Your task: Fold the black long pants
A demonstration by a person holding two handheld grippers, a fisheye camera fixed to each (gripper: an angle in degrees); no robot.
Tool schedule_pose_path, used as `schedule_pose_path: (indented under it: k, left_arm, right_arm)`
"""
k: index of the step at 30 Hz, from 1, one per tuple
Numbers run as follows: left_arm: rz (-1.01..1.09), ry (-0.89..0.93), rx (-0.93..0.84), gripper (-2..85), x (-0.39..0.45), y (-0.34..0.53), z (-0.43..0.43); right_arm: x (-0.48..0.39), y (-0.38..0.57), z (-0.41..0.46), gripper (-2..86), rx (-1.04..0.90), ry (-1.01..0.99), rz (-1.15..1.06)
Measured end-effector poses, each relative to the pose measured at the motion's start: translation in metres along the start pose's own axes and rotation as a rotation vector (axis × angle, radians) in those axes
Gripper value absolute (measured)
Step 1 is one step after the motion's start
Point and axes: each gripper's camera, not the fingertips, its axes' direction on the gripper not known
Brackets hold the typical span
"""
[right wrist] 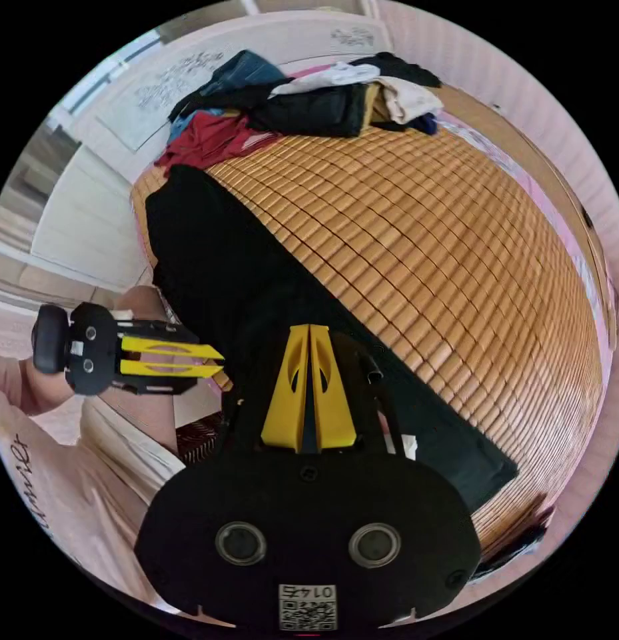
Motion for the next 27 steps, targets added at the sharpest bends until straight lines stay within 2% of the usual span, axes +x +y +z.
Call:
schedule_pose_path:
  k: [1, 2, 5, 8, 11, 18, 21, 24, 27]
  left_arm:
    - [0.001, -0.002, 0.016, 4.8, 0.003, -0.004, -0.003]
    - [-0.002, -0.007, 0.009, 5.0, 0.005, -0.008, -0.003]
    - [-0.037, 0.005, -0.016, 5.0, 0.004, -0.015, 0.0]
    - [-0.087, -0.003, -0.049, 4.8, -0.003, -0.019, -0.001]
    - [-0.14, -0.057, -0.078, 4.5, -0.015, -0.019, -0.006]
    - [-0.224, -0.166, -0.143, 3.8, -0.039, -0.014, -0.016]
    - [-0.261, -0.169, -0.164, 3.7, -0.047, -0.012, -0.013]
    - [-0.29, -0.163, -0.197, 3.3, -0.053, -0.01, 0.0]
    - [-0.298, -0.124, -0.207, 2.1, -0.054, -0.008, 0.018]
  right_arm:
    - [0.032, 0.039, -0.019, 0.6, 0.047, 0.032, 0.117]
    - [0.065, 0.079, -0.036, 5.2, 0.064, 0.089, 0.263]
    - [0.14, 0.171, -0.062, 10.1, 0.022, 0.156, 0.601]
    - [0.183, 0.223, -0.065, 11.9, -0.094, 0.165, 0.762]
    - [0.202, 0.243, -0.057, 12.7, -0.201, 0.1, 0.78]
    - [0.205, 0.265, -0.084, 7.5, -0.202, 0.12, 0.713]
    - [0.206, 0.281, -0.102, 2.1, -0.167, 0.09, 0.687]
    - [0.218, 0.31, -0.129, 0.7, -0.019, -0.048, 0.74]
    - [0.236, 0.351, -0.165, 0.1, 0.229, -0.225, 0.816]
